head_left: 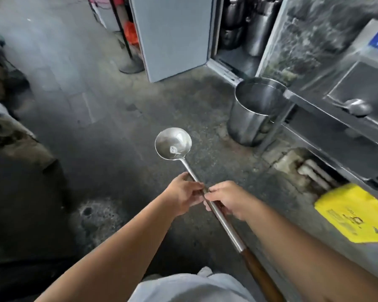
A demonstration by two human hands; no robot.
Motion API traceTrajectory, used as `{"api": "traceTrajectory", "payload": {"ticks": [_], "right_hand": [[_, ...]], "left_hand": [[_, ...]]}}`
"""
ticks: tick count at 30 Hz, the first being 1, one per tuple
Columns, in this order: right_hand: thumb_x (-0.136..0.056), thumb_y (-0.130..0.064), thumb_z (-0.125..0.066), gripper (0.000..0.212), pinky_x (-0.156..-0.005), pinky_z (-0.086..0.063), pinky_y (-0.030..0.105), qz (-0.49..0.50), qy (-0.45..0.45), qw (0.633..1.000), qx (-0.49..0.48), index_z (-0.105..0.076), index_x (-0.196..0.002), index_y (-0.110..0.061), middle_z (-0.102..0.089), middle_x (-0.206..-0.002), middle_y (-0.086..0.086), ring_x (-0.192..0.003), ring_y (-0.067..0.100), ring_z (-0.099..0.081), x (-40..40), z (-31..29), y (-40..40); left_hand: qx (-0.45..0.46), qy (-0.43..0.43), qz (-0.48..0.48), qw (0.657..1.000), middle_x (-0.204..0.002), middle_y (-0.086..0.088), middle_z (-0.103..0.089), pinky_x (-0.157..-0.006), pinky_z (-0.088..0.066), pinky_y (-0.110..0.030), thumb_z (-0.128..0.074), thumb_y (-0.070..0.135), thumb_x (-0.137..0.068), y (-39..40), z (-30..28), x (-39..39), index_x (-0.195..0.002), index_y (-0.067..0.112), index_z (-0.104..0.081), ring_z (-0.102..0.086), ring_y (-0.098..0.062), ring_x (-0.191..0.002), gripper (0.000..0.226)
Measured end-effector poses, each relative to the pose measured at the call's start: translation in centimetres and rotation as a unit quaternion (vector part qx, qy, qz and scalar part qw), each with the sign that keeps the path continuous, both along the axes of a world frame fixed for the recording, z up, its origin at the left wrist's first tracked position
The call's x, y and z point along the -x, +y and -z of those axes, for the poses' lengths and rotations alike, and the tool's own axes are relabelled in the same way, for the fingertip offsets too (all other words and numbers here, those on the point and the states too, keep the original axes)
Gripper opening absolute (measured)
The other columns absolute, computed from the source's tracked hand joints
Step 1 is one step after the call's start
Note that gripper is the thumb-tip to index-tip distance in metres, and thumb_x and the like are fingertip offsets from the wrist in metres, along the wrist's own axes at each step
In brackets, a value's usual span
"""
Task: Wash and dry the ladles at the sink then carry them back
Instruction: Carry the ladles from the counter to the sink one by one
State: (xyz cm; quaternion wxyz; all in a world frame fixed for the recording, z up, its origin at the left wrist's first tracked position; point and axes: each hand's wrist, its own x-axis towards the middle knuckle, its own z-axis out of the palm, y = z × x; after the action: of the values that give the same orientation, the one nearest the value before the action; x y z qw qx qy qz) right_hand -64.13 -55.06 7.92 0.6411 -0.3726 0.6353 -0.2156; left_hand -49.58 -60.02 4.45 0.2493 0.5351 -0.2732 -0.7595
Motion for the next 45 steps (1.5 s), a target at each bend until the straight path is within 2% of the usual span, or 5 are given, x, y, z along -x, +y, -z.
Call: {"api": "traceTrajectory", "payload": {"ticks": [7,16,21,37,45], "right_hand": [[-0.095,-0.006,-0.058,0.014,-0.042,-0.042,0.015,0.126,0.020,0.992,-0.005,-0.067,-0.085,-0.002,-0.066,-0.072,0.014,-0.054,0.013,-0.064,7.9,-0.7,-3.8],[-0.095,-0.006,-0.059,0.012,-0.040,-0.040,0.014,0.296,0.055,0.954,0.003,-0.065,-0.086,-0.001,-0.066,-0.068,0.012,-0.047,0.009,-0.062,14.9,-2.0,-11.0],[-0.089,-0.004,-0.065,0.011,-0.066,-0.057,0.034,0.413,0.048,0.909,0.021,-0.069,-0.079,-0.002,-0.071,-0.069,0.016,-0.063,0.025,-0.069,18.1,-2.8,-14.1],[-0.084,0.006,-0.064,0.010,-0.046,-0.049,0.023,0.589,0.020,0.806,0.057,-0.068,-0.090,0.013,-0.065,-0.070,0.023,-0.050,0.023,-0.062,36.0,-3.0,-17.0],[-0.087,0.002,-0.062,0.010,-0.058,-0.050,0.029,0.591,0.026,0.804,0.051,-0.067,-0.081,0.009,-0.065,-0.070,0.023,-0.057,0.027,-0.062,47.0,-3.8,-18.1]], "left_hand": [[0.020,0.030,0.136,0.990,-0.084,-0.020,-0.062,-0.084,-0.053,-0.051,-0.051,-0.011,-0.089,-7.4,0.4,9.9,-0.097,0.001,-0.053,-0.063,-0.030,-0.075,0.015],[0.055,0.070,0.325,0.941,-0.078,-0.019,-0.067,-0.056,-0.058,-0.035,-0.052,-0.015,-0.085,-18.0,-0.7,20.6,-0.096,-0.005,-0.060,-0.067,-0.027,-0.061,0.017],[0.073,0.104,0.426,0.896,-0.089,-0.030,-0.064,-0.056,-0.055,-0.037,-0.058,-0.014,-0.081,-21.9,-3.0,25.5,-0.107,-0.021,-0.056,-0.065,-0.035,-0.065,0.027],[0.081,0.025,0.470,0.879,-0.081,-0.014,-0.064,-0.062,-0.050,-0.036,-0.052,-0.011,-0.089,-24.8,-4.2,47.7,-0.086,0.005,-0.064,-0.061,-0.023,-0.068,0.021],[0.097,0.035,0.487,0.867,-0.062,-0.010,-0.066,-0.039,-0.049,-0.026,-0.047,-0.015,-0.090,-25.4,-6.1,58.6,-0.080,0.003,-0.061,-0.060,-0.021,-0.047,0.025]]}}
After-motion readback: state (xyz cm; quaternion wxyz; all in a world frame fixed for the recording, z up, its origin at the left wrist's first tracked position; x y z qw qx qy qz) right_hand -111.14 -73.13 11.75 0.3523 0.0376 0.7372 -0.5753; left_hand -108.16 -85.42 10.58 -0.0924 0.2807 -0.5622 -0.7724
